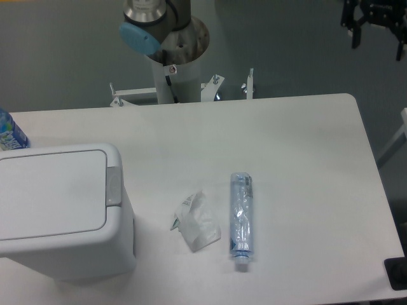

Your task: Open the trash can

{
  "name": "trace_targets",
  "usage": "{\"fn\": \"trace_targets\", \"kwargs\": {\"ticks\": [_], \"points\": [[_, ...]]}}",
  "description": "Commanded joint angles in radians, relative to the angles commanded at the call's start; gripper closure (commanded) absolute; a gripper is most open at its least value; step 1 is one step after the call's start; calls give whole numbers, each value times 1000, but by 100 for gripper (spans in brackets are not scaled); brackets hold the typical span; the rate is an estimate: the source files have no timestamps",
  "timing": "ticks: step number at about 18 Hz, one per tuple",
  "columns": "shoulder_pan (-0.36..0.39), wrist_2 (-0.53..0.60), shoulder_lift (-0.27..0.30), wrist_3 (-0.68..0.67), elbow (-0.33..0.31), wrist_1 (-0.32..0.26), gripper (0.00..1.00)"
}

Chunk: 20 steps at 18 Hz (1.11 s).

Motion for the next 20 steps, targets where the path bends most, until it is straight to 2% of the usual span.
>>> {"fn": "trace_targets", "kwargs": {"ticks": [5,7,9,12,16,20], "points": [[-6,-2,3,-2,2,-2,0],[-11,-3,2,-43,2,0,0],[-44,-5,-3,-188,6,8,0],[-132,-3,-15,-449,8,81,0],[-230,-5,-47,-757,20,152,0],[-322,-6,-80,-1068,60,167,0]]}}
